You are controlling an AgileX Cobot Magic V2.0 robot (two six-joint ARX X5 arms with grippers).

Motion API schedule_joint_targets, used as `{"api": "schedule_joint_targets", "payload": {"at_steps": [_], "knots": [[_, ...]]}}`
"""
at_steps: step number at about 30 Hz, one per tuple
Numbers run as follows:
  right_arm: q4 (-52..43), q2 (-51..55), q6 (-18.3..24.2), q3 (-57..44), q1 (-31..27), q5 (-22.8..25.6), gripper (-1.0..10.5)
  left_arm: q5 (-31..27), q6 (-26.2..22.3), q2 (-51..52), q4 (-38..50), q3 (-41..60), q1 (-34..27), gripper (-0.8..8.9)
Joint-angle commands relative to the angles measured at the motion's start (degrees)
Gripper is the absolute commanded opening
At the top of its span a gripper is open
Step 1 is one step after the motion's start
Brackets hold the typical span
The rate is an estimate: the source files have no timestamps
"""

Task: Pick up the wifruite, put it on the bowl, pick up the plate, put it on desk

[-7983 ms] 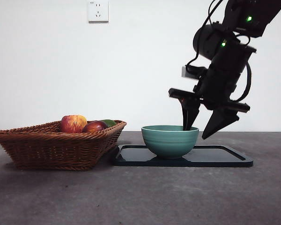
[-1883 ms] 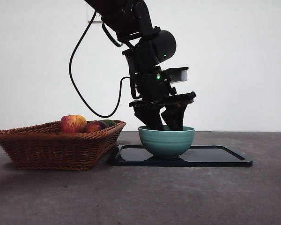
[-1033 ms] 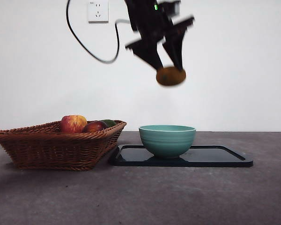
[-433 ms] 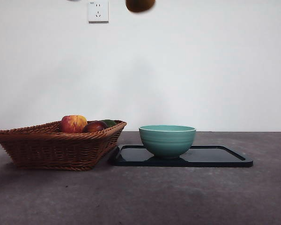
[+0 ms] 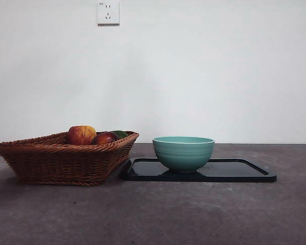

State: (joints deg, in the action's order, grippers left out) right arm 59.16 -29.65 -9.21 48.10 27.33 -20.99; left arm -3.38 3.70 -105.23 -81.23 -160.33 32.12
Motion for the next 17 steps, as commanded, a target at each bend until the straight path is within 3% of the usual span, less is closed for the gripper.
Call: {"api": "schedule_joint_targets", "payload": {"at_steps": [1,9,17], "knots": [[-0.4,-0.1,1.0,0.7,0.3,-0.1,2.8,-1.2,1.9,4.0,-3.2,5.5,0.3,1.86],[-0.6,-0.1,1.8,0.7,0.3,-0.1,2.8,-5.6,5.7,15.1,-3.2,27.6,0.3,1.87],[-0.9,-0.1,1.8,0.7,0.3,0.0,2.8,-6.1,6.9,17.8,-2.9,39.7,0.3,1.87]]}}
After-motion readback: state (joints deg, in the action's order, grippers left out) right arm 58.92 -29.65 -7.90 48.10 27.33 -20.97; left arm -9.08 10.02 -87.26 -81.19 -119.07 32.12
